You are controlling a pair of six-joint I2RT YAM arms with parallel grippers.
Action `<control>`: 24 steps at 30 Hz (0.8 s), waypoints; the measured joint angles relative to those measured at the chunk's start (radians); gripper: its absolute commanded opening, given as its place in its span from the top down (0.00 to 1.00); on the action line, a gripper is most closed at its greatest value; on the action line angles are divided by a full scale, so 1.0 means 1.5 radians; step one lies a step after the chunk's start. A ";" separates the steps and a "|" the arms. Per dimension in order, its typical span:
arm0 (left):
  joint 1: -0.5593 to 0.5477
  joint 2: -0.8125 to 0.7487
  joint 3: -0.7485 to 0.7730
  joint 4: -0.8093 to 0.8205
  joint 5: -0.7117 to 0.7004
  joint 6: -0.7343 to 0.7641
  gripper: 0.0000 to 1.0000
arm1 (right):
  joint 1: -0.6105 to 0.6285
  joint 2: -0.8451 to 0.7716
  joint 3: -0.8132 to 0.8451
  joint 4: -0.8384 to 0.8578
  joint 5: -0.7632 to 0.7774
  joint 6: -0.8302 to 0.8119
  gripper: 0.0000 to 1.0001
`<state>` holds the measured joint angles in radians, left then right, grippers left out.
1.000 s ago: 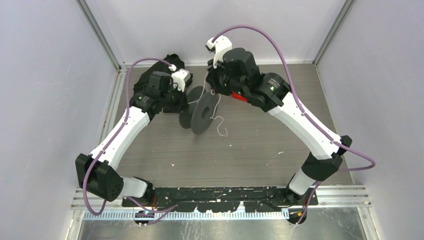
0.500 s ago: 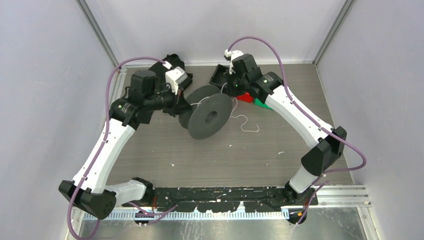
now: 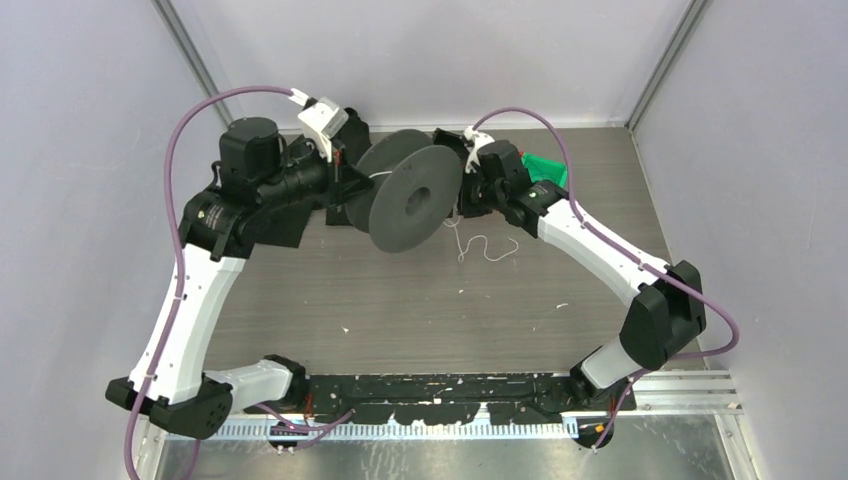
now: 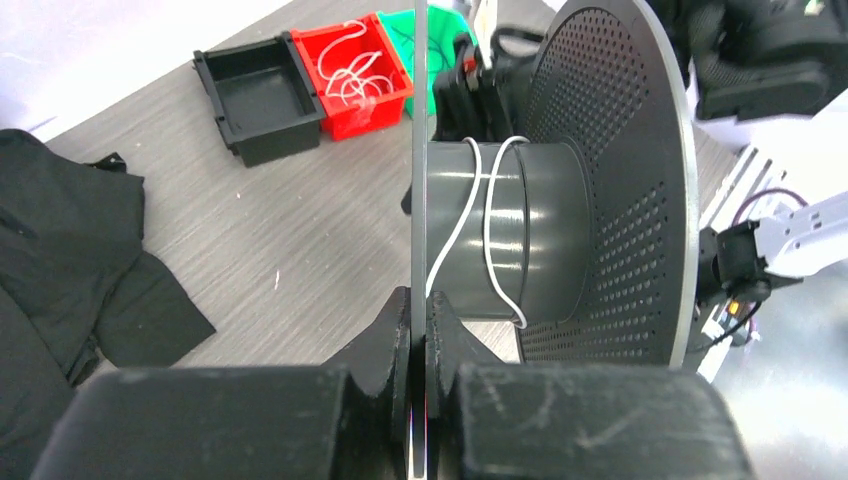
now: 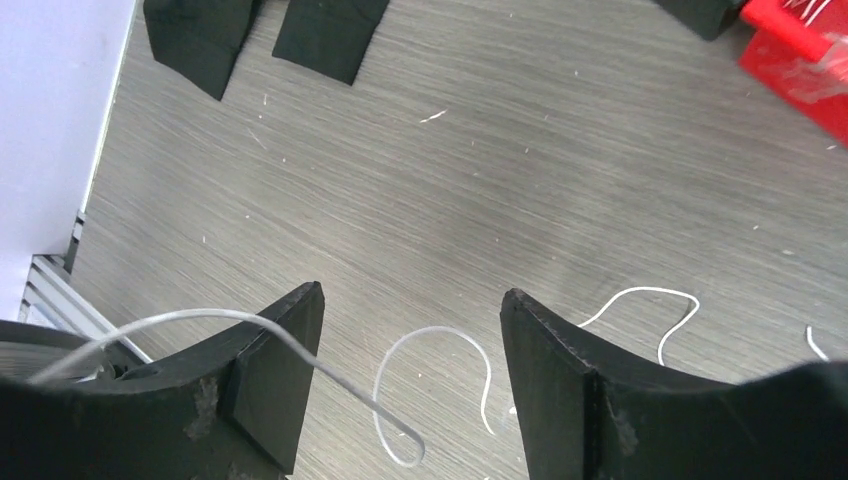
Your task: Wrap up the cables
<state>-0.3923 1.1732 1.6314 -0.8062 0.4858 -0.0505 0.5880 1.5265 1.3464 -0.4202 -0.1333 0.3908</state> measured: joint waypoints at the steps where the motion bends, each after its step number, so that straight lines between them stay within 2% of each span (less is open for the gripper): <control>1: 0.000 0.000 0.008 0.000 -0.006 -0.006 1.00 | 0.000 0.000 -0.013 0.014 -0.003 0.008 0.28; 17: 0.016 0.012 0.058 0.008 -0.090 -0.093 1.00 | 0.000 -0.006 -0.204 0.209 -0.033 0.101 0.26; 24: 0.017 0.014 0.059 0.017 -0.090 -0.108 1.00 | 0.002 0.015 -0.218 0.271 -0.039 0.131 0.38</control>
<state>-0.3676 1.1938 1.7203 -0.7803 0.3511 -0.2131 0.5903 1.5494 1.0195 -0.0143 -0.1921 0.5873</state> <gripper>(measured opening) 0.038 0.671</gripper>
